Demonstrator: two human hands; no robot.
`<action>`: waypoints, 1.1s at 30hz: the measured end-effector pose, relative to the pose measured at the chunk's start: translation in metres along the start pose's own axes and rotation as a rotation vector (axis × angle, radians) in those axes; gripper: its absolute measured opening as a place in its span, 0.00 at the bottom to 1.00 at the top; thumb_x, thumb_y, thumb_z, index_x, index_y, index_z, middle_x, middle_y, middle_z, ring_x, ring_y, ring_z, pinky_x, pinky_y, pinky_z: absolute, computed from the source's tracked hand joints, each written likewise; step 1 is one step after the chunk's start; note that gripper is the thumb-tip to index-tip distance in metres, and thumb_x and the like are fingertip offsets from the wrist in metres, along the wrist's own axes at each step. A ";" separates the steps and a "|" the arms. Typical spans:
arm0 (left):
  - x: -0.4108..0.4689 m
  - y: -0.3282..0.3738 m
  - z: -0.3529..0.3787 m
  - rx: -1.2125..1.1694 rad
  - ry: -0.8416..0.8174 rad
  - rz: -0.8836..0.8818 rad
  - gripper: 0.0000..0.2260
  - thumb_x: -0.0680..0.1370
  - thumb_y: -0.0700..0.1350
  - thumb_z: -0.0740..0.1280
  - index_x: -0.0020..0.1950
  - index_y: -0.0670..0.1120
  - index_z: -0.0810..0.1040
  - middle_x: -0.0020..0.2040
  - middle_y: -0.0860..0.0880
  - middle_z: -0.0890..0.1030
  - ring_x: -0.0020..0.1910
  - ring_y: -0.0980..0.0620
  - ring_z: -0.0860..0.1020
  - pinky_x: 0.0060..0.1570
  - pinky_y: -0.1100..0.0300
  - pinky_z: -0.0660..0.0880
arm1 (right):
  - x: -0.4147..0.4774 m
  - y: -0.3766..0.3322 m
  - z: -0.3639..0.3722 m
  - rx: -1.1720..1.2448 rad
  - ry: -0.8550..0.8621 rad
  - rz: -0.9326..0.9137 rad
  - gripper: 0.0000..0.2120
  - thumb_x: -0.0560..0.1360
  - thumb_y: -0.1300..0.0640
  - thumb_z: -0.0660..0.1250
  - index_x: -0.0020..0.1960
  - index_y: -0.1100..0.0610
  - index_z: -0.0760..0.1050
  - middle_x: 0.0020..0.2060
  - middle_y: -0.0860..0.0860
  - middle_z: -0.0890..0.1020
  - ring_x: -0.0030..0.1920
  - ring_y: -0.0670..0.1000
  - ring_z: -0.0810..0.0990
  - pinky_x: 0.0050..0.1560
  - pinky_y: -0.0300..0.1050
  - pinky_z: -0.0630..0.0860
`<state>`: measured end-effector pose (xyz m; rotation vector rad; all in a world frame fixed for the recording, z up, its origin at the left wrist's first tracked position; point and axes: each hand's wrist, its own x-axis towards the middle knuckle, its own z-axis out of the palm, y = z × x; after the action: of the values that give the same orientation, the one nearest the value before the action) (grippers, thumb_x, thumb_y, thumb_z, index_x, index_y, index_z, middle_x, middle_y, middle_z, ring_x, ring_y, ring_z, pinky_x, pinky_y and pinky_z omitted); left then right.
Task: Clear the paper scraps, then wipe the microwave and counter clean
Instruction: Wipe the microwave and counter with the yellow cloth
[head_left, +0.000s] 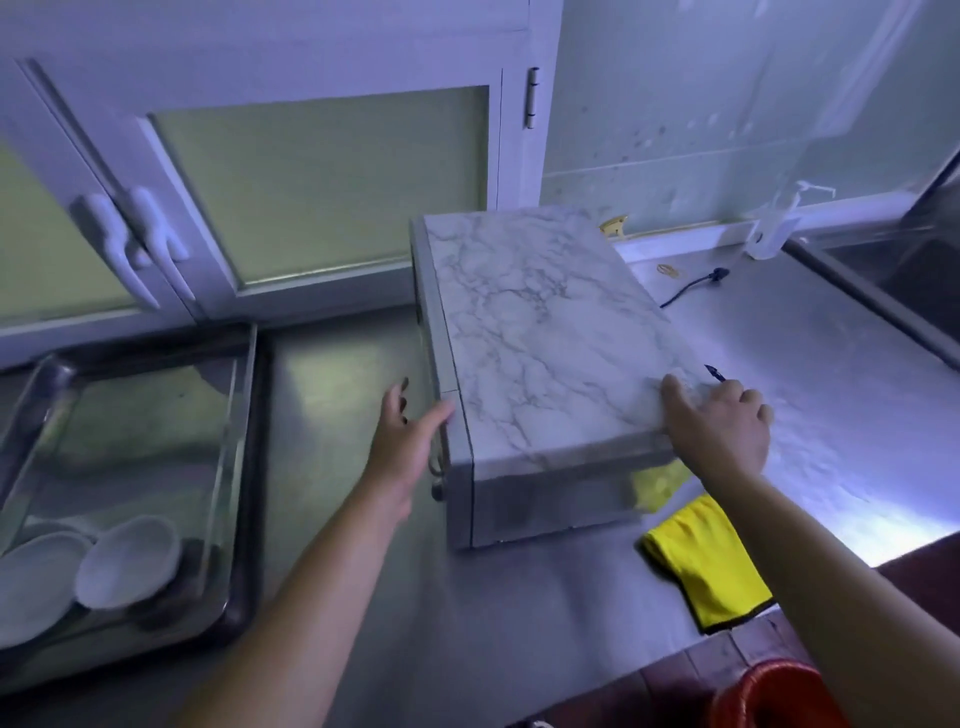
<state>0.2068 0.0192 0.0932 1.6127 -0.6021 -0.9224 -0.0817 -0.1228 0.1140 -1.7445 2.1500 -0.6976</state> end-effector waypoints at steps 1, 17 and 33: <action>-0.016 -0.010 0.003 -0.033 -0.034 0.006 0.37 0.68 0.63 0.71 0.74 0.53 0.66 0.71 0.52 0.71 0.62 0.60 0.75 0.60 0.57 0.71 | -0.009 0.006 -0.003 -0.002 0.003 0.001 0.38 0.75 0.33 0.58 0.68 0.65 0.67 0.64 0.63 0.72 0.68 0.62 0.65 0.69 0.55 0.62; -0.033 -0.013 0.024 -0.082 0.123 0.136 0.12 0.77 0.54 0.63 0.43 0.46 0.78 0.43 0.55 0.81 0.46 0.51 0.77 0.47 0.55 0.72 | -0.048 0.030 -0.022 0.631 -0.132 0.079 0.38 0.58 0.33 0.76 0.59 0.55 0.73 0.55 0.53 0.79 0.53 0.52 0.80 0.52 0.53 0.78; -0.052 -0.015 0.043 -0.224 0.254 0.050 0.16 0.77 0.53 0.66 0.52 0.43 0.85 0.55 0.41 0.85 0.51 0.47 0.84 0.52 0.53 0.75 | -0.031 0.070 -0.020 1.016 -0.431 -0.041 0.36 0.66 0.39 0.74 0.73 0.42 0.70 0.67 0.36 0.76 0.66 0.38 0.75 0.69 0.51 0.72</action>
<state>0.1405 0.0392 0.0885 1.4753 -0.3484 -0.7071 -0.1432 -0.0783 0.0912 -1.2021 1.1235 -1.0475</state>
